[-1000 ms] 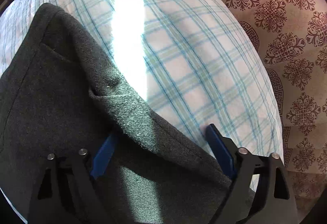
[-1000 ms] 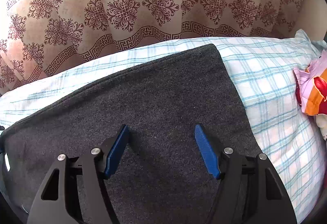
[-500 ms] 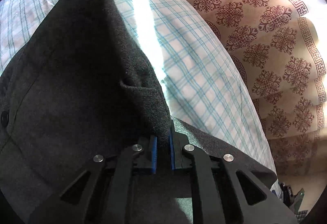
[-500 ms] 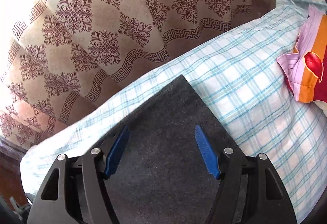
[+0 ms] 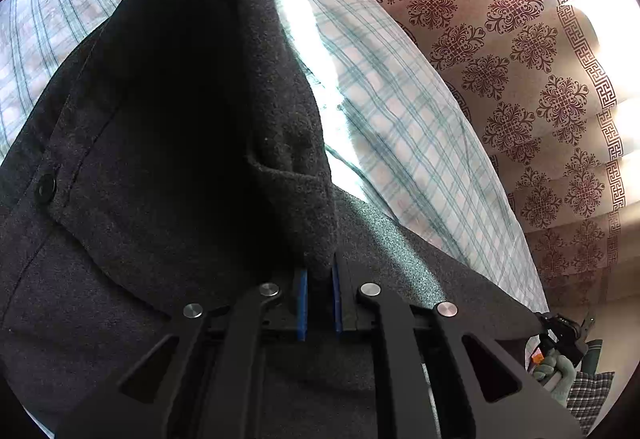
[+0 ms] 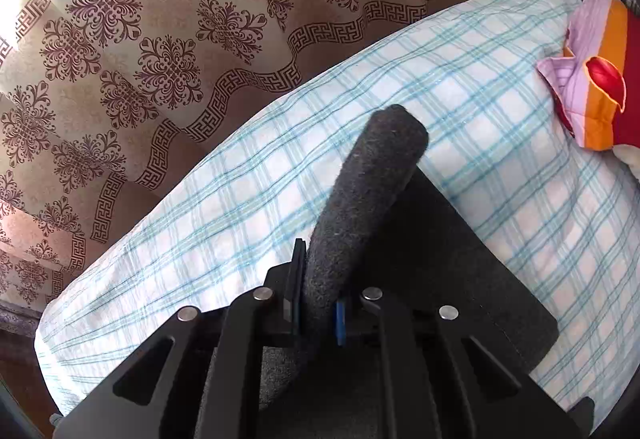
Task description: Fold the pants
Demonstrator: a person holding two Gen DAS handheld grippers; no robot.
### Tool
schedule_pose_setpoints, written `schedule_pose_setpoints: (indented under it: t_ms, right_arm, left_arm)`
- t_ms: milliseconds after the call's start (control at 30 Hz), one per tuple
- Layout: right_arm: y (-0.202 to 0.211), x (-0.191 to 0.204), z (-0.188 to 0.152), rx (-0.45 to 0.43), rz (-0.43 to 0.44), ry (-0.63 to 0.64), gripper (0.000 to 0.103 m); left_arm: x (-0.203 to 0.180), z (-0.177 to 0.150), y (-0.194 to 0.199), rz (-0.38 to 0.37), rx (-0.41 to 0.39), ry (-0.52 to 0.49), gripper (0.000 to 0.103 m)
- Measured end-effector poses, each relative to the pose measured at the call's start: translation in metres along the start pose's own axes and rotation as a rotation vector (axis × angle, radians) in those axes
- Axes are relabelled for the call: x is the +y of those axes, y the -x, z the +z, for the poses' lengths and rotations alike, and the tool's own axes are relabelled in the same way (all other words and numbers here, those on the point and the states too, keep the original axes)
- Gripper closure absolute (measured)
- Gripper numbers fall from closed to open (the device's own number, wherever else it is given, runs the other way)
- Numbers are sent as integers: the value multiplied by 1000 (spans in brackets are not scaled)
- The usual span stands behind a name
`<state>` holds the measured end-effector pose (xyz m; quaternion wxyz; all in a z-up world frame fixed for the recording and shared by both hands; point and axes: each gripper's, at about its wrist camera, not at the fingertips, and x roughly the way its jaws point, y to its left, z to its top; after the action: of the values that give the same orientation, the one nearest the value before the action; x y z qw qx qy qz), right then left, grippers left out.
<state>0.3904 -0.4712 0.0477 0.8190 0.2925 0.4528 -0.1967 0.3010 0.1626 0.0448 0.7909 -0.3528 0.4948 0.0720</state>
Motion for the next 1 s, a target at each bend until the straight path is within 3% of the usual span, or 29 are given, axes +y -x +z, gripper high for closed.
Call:
schedule_pose_setpoints:
  t_ms: [333,600,1000]
  right_arm:
    - [109,-32,-24,-69,151,12,96]
    - [183,-85,-97,-127,184,40,96]
    - [221,-175,-207,-136,180,17,96]
  left_arm:
    - [4,2,55,-81,-12,-13,94]
    - [36,-36,101,-101,11,-60,94]
    - [92,-101,137,-137,30,-100,94]
